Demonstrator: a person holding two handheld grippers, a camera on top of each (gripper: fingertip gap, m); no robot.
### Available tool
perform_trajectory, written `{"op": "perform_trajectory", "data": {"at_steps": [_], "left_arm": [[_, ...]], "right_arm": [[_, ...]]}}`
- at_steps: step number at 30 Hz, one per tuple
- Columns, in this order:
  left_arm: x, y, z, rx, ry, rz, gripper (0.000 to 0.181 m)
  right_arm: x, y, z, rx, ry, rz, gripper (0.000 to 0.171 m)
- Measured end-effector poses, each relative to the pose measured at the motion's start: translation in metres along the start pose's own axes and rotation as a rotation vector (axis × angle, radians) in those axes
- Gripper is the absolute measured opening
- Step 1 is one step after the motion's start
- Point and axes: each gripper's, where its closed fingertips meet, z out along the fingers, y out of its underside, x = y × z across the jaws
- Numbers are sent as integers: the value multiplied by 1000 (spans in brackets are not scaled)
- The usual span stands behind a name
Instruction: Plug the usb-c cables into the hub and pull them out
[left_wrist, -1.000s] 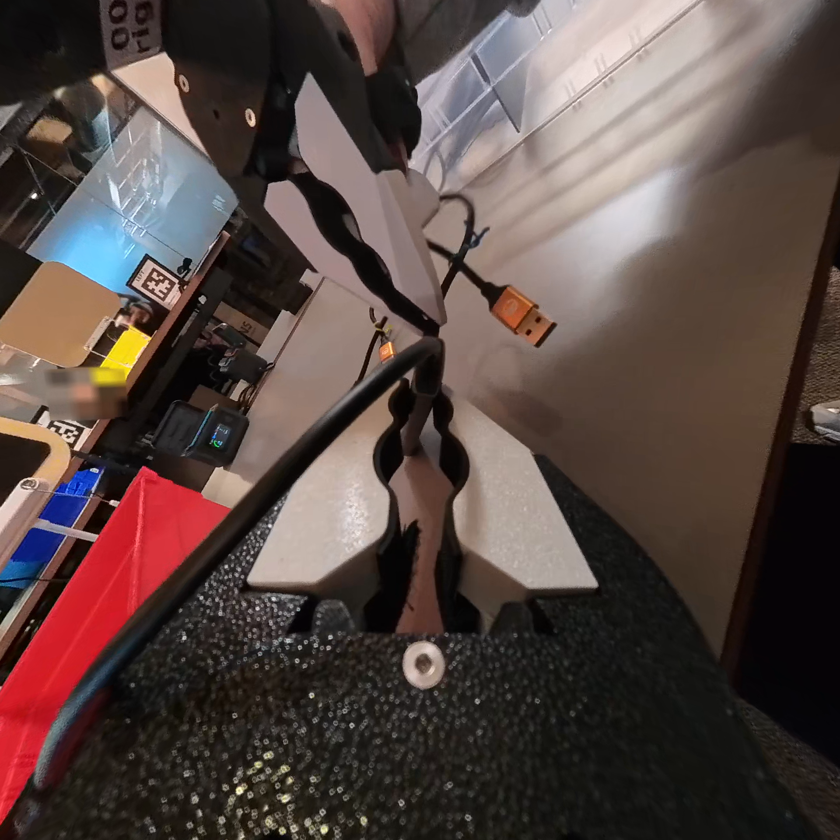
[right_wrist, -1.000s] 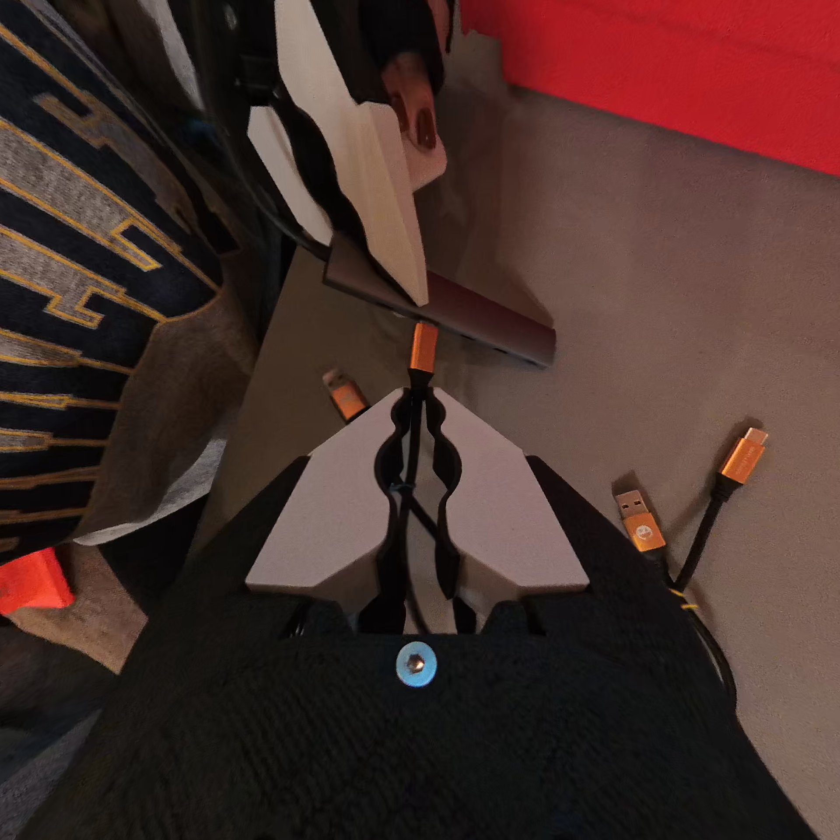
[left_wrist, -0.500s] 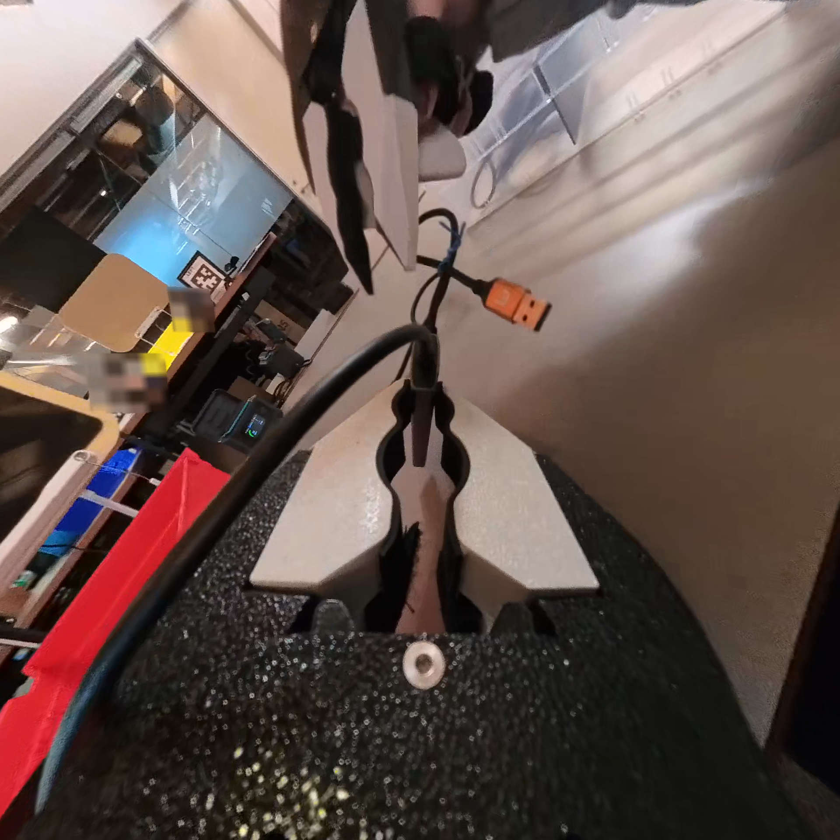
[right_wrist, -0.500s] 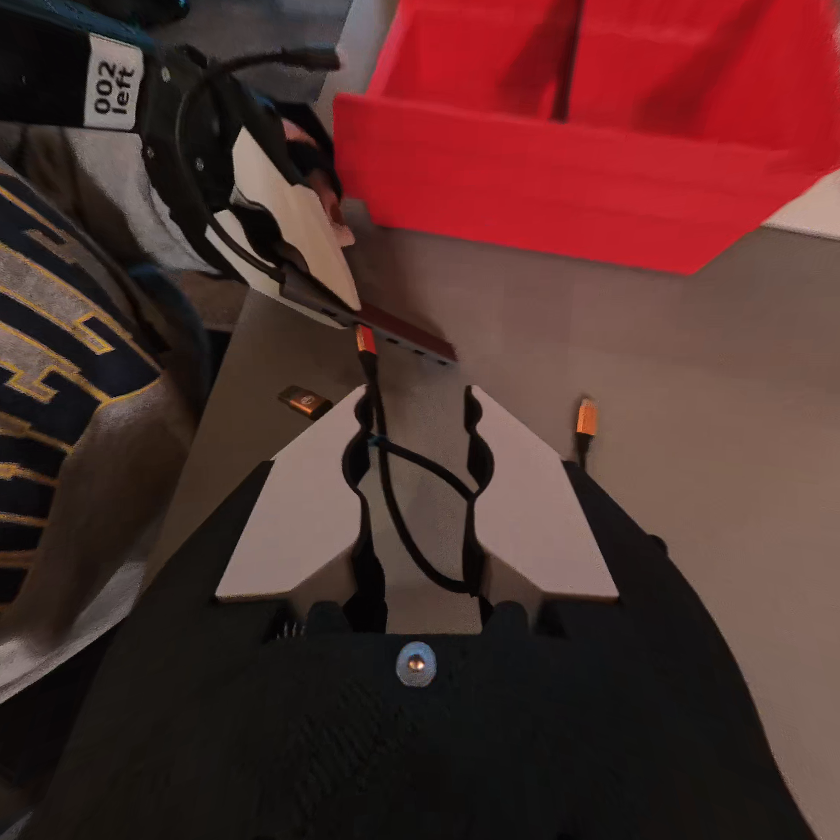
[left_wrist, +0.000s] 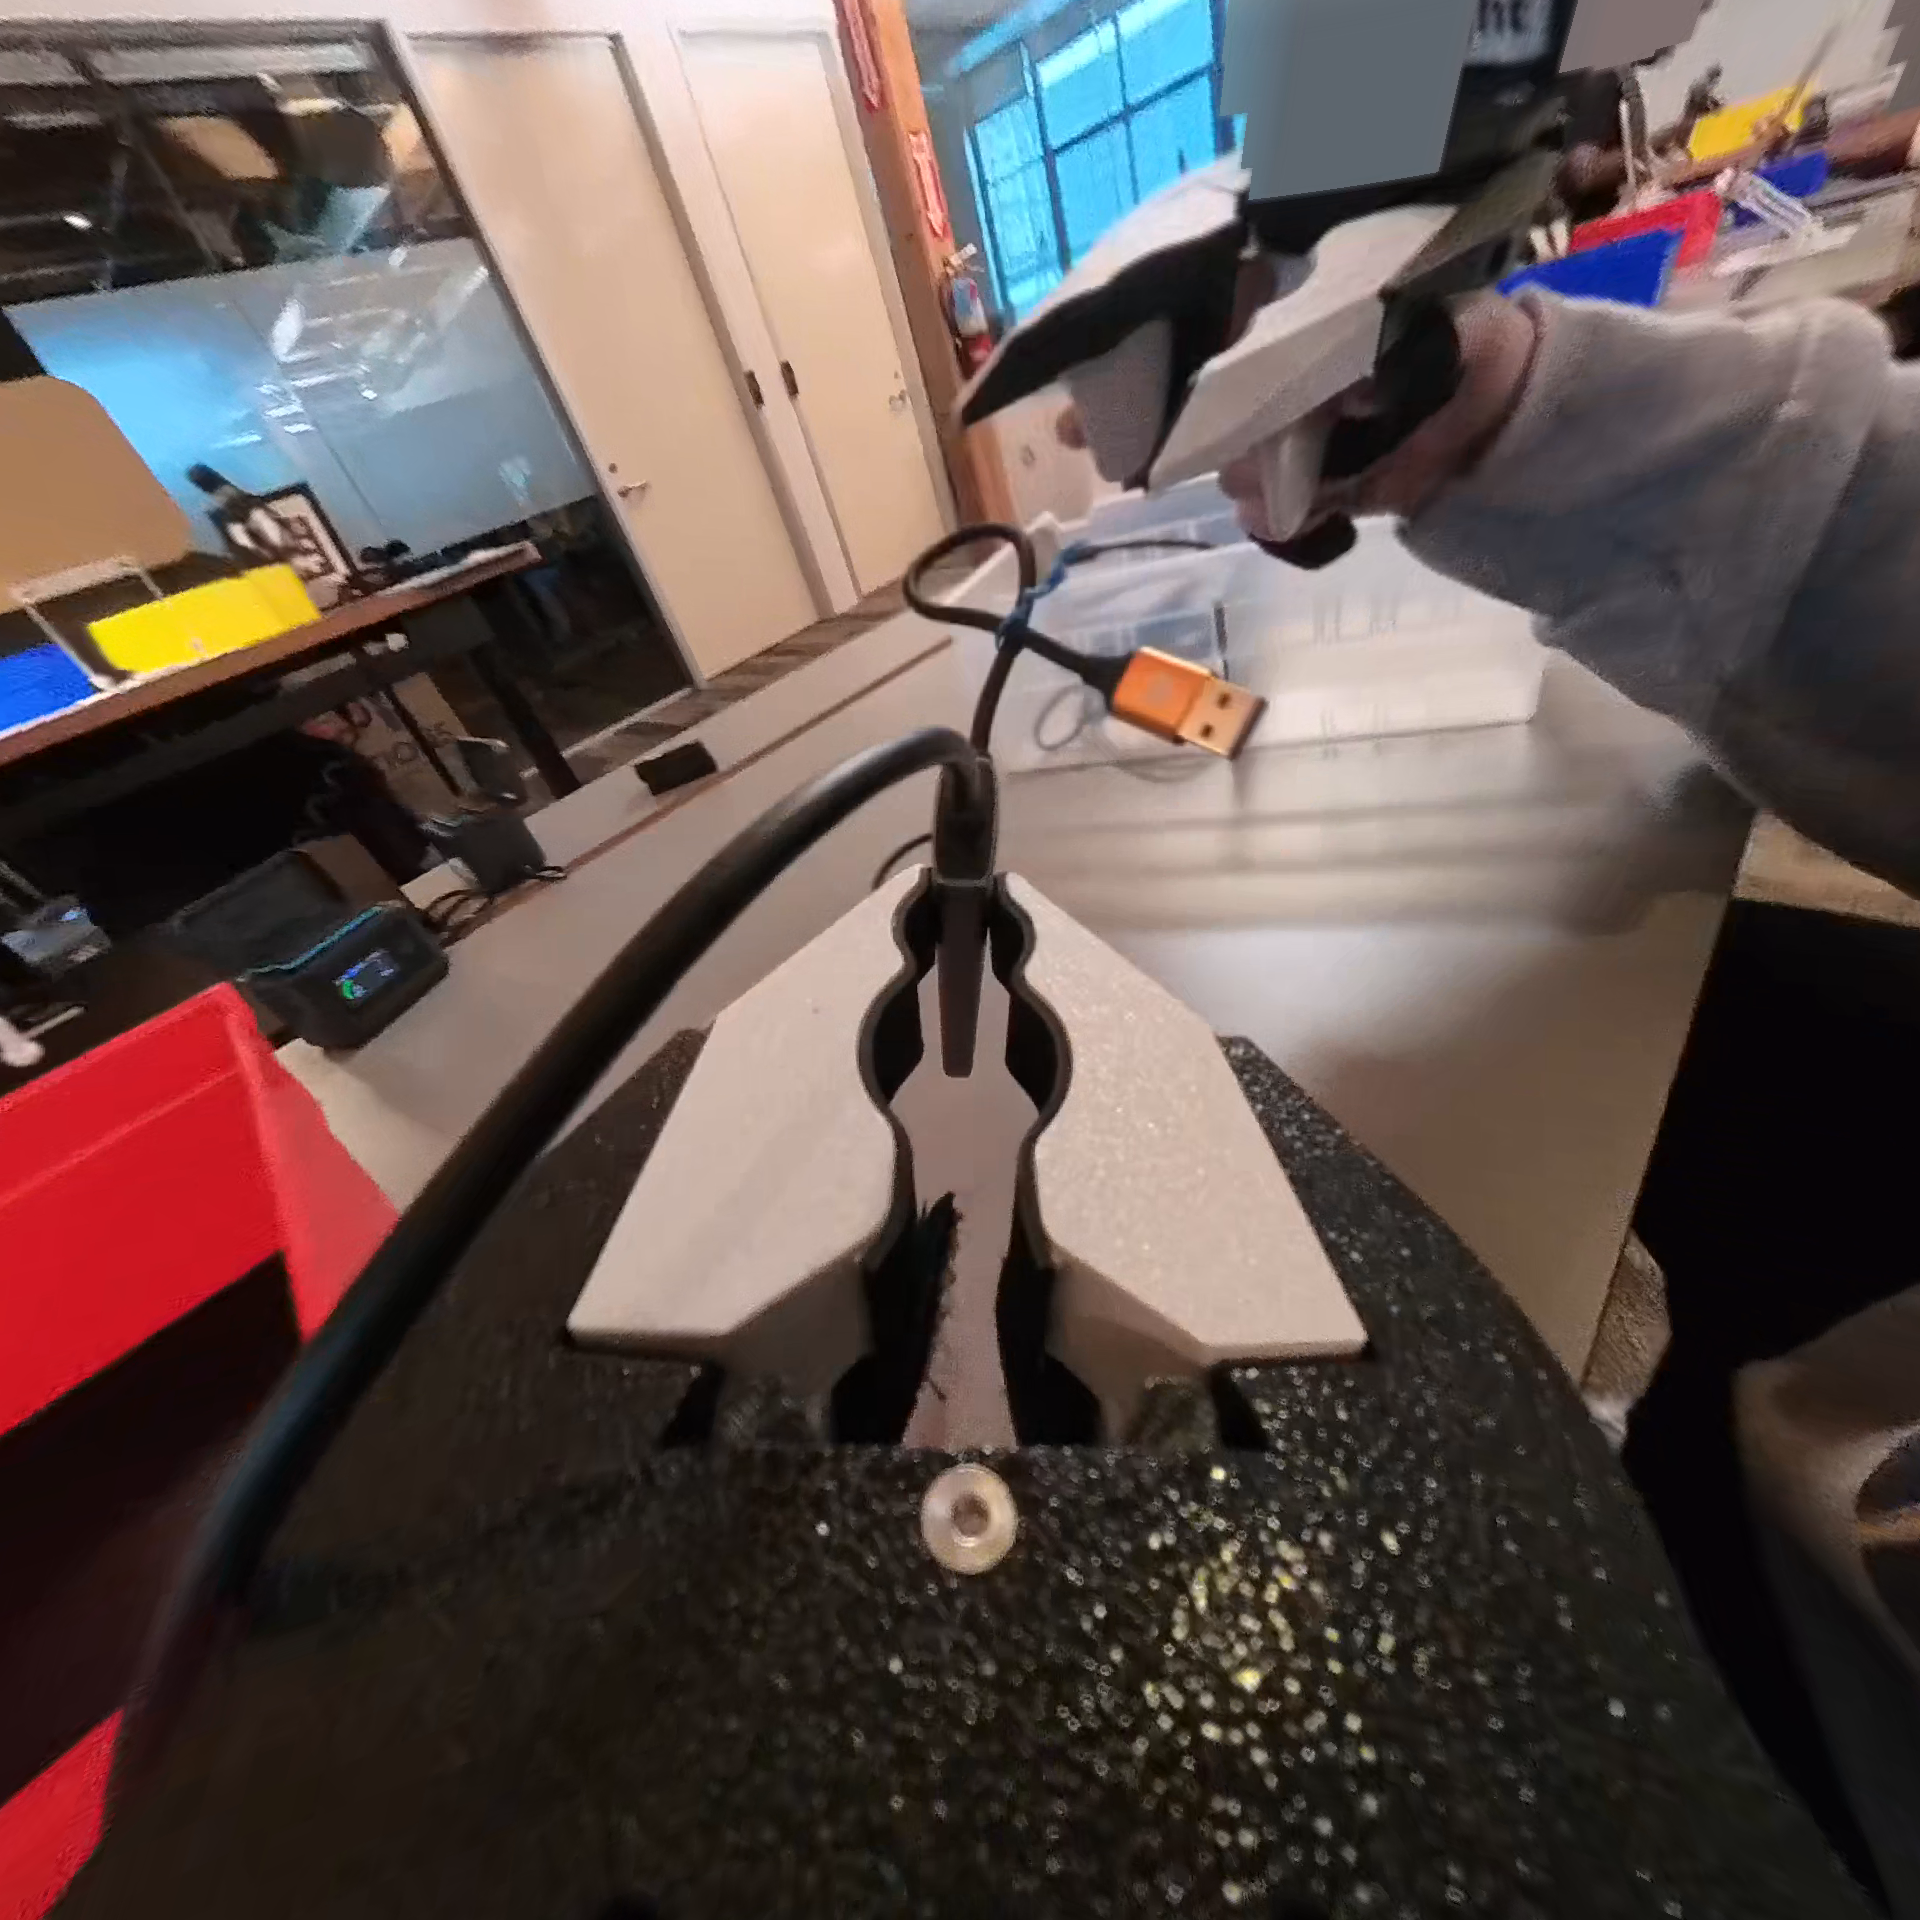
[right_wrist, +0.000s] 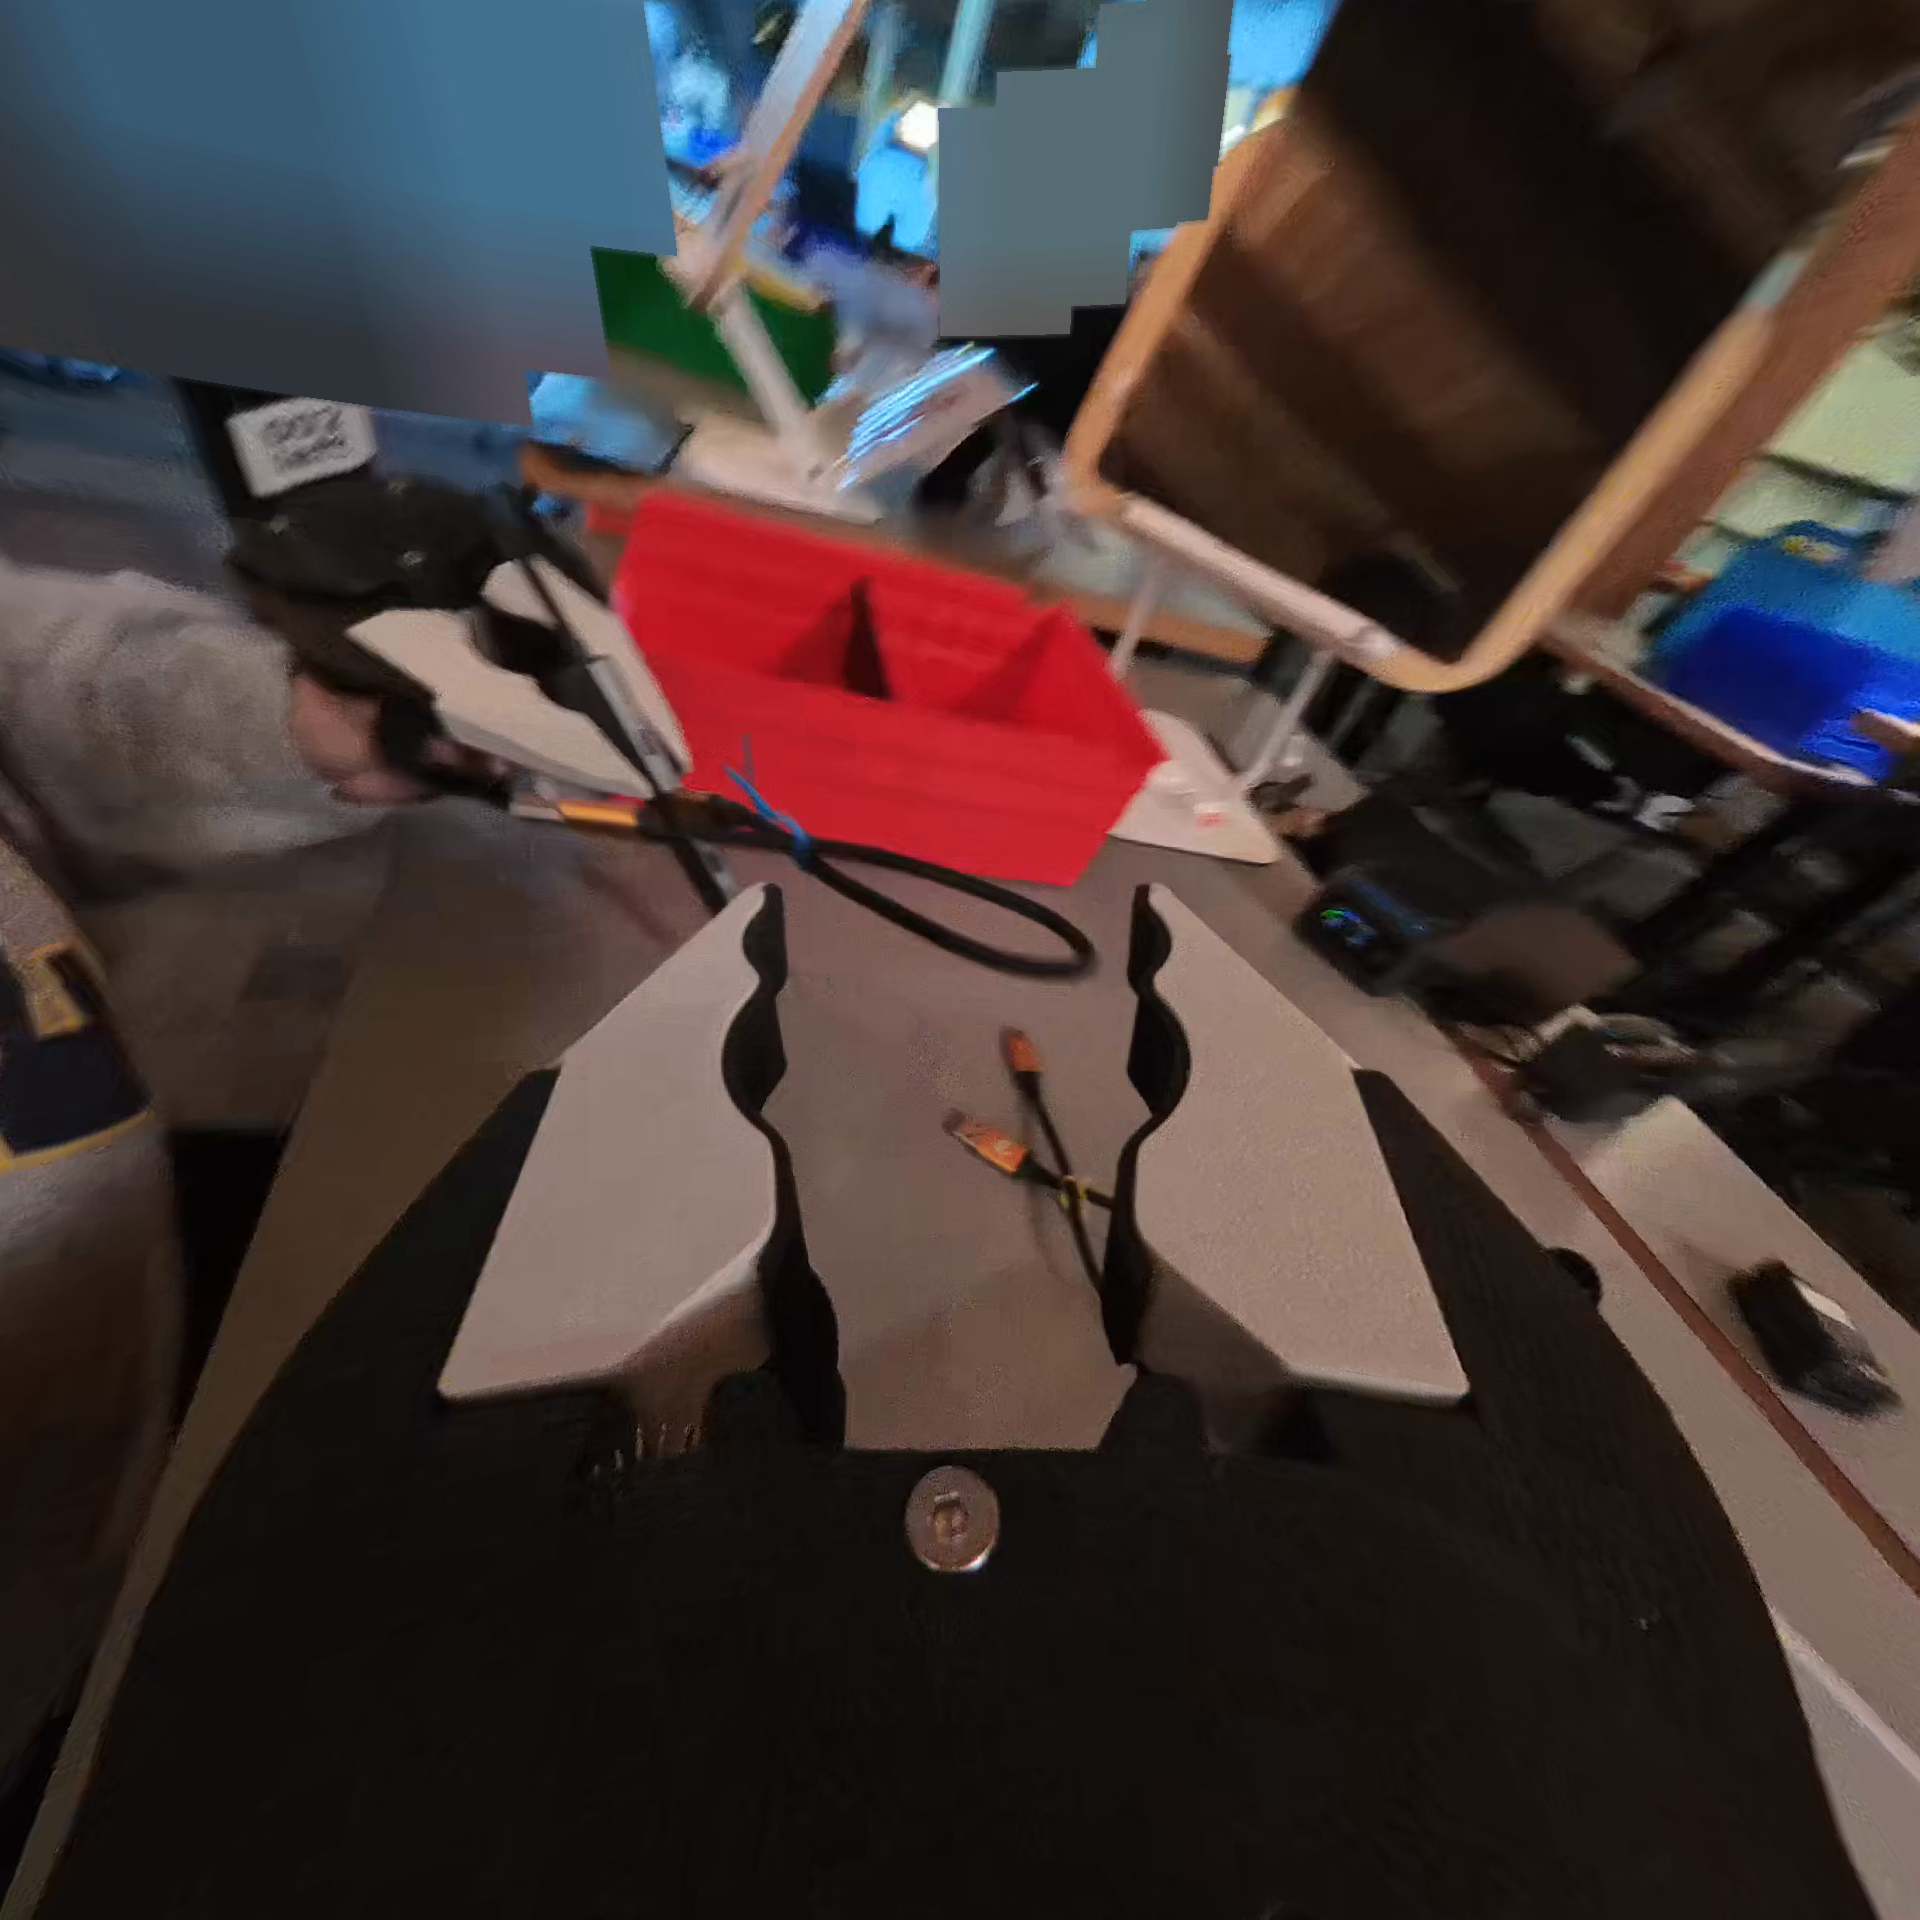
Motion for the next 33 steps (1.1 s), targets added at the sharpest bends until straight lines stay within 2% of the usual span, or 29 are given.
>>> {"op": "perform_trajectory", "data": {"at_steps": [1,4,6,9,12,16,20,22,23,24,25,27,30,33], "left_arm": [[-3,-4,-3,17,-12,-7,7],[-9,-23,-12,133,0,-94,7],[-7,-34,-16,212,66,-185,7],[-1,-40,-14,251,142,-242,7],[9,-43,-12,264,191,-227,7],[15,-45,-13,272,215,-226,7],[18,-42,-13,232,229,-205,9],[21,-33,-9,164,237,-175,22],[22,-27,-5,115,234,-170,40],[21,-20,0,69,204,-163,66],[24,-13,4,27,209,-140,70],[38,-9,6,17,270,-129,53],[40,-14,4,78,284,-149,10],[41,-15,-2,100,307,-137,8]], "right_arm": [[10,0,-9,23,46,29,64],[8,29,-8,-65,12,122,60],[-19,44,10,-125,-119,166,62],[-60,41,39,-97,-271,148,60],[-85,40,61,-109,-351,95,50],[-87,47,74,-169,-367,67,13],[-96,51,72,-170,-450,38,8],[-98,49,70,-154,-470,43,7],[-98,48,70,-141,-477,49,7],[-98,47,69,-134,-483,53,7],[-97,46,69,-134,-487,53,7],[-100,47,68,-140,-510,43,7],[-106,46,68,-138,-545,30,7],[-107,43,73,-117,-543,61,10]]}}
